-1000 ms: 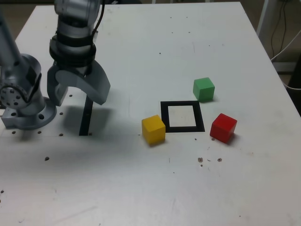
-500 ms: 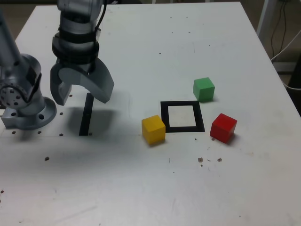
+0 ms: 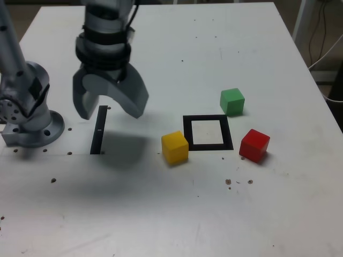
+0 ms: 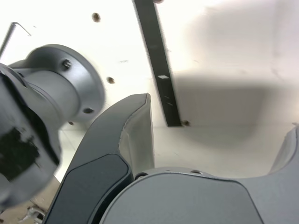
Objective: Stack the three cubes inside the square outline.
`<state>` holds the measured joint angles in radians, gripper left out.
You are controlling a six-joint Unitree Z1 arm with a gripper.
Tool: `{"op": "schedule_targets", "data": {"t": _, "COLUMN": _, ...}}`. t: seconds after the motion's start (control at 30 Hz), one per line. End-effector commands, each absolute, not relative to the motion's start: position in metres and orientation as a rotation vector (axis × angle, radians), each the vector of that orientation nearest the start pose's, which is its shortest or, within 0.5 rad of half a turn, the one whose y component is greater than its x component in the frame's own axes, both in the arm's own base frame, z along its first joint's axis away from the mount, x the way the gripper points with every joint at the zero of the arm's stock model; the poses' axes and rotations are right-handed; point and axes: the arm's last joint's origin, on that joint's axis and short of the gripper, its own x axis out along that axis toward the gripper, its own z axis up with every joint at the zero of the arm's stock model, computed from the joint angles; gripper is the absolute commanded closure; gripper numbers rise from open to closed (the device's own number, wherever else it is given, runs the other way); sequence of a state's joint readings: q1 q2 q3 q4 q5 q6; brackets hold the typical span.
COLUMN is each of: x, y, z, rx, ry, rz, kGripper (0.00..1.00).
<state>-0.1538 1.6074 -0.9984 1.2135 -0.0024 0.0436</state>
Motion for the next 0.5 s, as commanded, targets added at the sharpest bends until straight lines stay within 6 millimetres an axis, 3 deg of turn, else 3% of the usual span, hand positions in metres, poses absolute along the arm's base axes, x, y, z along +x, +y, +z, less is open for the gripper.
{"op": "schedule_targets", "data": {"t": 0.0, "x": 0.201, "y": -0.037, "z": 0.264, "rx": 0.181, "ry": 1.815, "rz": -0.157, "kGripper": 0.0}}
{"op": "schedule_targets", "data": {"t": 0.47, "x": 0.253, "y": -0.062, "z": 0.284, "rx": 0.216, "ry": 1.795, "rz": -0.183, "kGripper": 0.0}}
